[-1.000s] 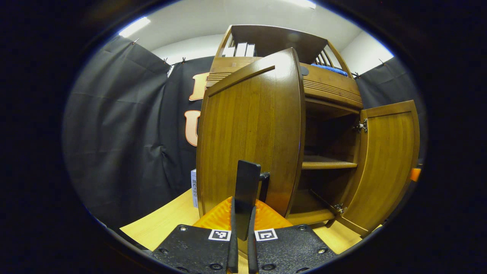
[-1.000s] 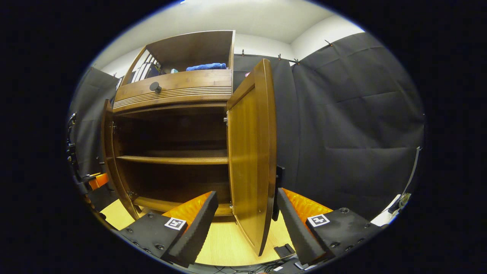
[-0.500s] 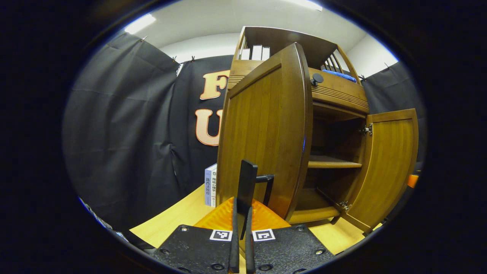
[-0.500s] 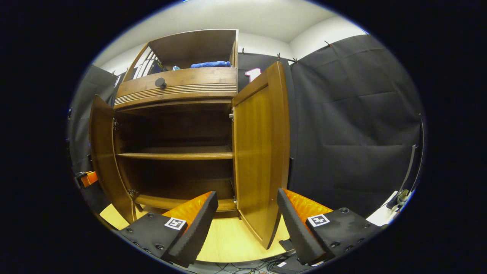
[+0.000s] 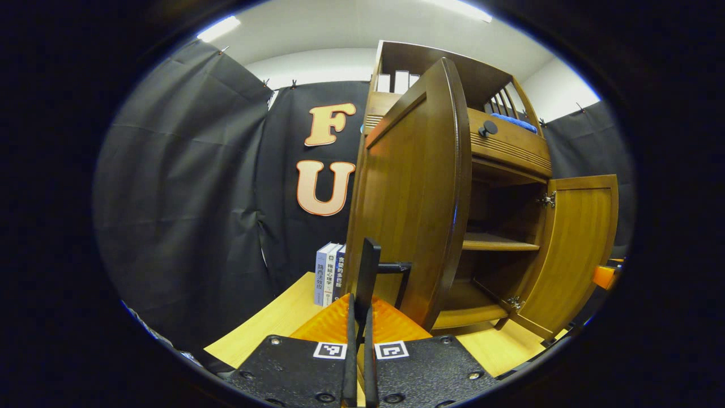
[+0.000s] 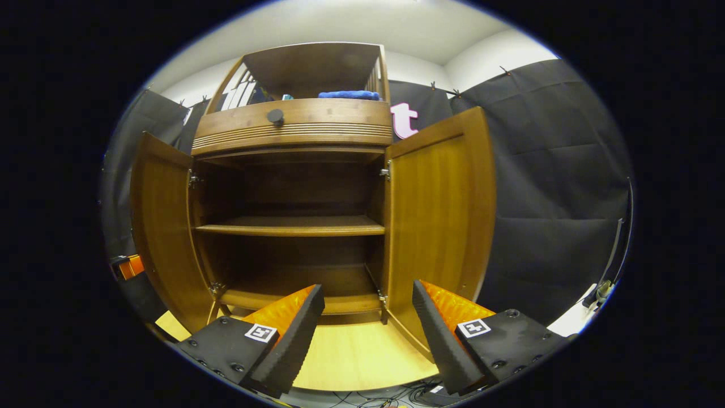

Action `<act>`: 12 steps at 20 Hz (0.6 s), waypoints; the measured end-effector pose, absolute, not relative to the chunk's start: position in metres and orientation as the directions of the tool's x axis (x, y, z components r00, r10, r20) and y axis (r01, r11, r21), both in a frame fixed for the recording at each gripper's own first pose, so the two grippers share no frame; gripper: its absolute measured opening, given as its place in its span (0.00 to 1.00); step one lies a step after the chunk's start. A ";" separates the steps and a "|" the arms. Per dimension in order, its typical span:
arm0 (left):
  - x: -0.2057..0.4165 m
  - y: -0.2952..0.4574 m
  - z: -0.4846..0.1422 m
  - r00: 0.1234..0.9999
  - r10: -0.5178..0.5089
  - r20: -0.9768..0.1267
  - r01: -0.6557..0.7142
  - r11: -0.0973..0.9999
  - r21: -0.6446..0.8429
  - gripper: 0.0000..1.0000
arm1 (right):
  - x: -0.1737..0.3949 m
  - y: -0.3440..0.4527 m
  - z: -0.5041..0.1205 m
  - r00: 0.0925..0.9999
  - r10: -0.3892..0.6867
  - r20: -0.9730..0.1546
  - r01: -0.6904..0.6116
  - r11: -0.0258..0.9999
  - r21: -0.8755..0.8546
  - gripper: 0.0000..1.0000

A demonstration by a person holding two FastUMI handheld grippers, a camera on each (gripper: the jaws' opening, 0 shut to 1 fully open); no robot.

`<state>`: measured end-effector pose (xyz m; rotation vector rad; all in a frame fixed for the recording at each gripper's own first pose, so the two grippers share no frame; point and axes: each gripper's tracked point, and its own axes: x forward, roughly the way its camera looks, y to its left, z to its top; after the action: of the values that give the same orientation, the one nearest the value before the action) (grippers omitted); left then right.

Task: Open the right door of the double-door shoe cabinet with the right hand, and open the left door with the left hand.

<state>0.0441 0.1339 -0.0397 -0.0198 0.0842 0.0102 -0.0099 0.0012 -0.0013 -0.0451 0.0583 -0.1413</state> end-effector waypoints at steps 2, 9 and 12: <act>0.046 0.146 -0.038 0.996 0.009 -0.084 -0.011 1.000 -0.025 0.04 | -0.009 0.023 -0.004 0.990 -0.125 -0.059 0.121 0.991 -0.060 1.00; 0.049 0.169 -0.036 0.996 -0.029 -0.084 0.028 1.000 -0.011 0.01 | -0.005 0.083 -0.001 0.995 -0.081 -0.054 0.078 0.995 -0.061 0.94; 0.050 0.176 -0.039 0.995 -0.044 -0.088 0.042 0.999 -0.031 0.01 | 0.000 0.092 -0.006 0.995 -0.081 -0.057 0.078 0.996 -0.047 0.94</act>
<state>0.0497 0.1763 -0.0386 -0.0295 0.0887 -0.0430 -0.0003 0.0922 -0.0055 -0.0445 0.0588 -0.0796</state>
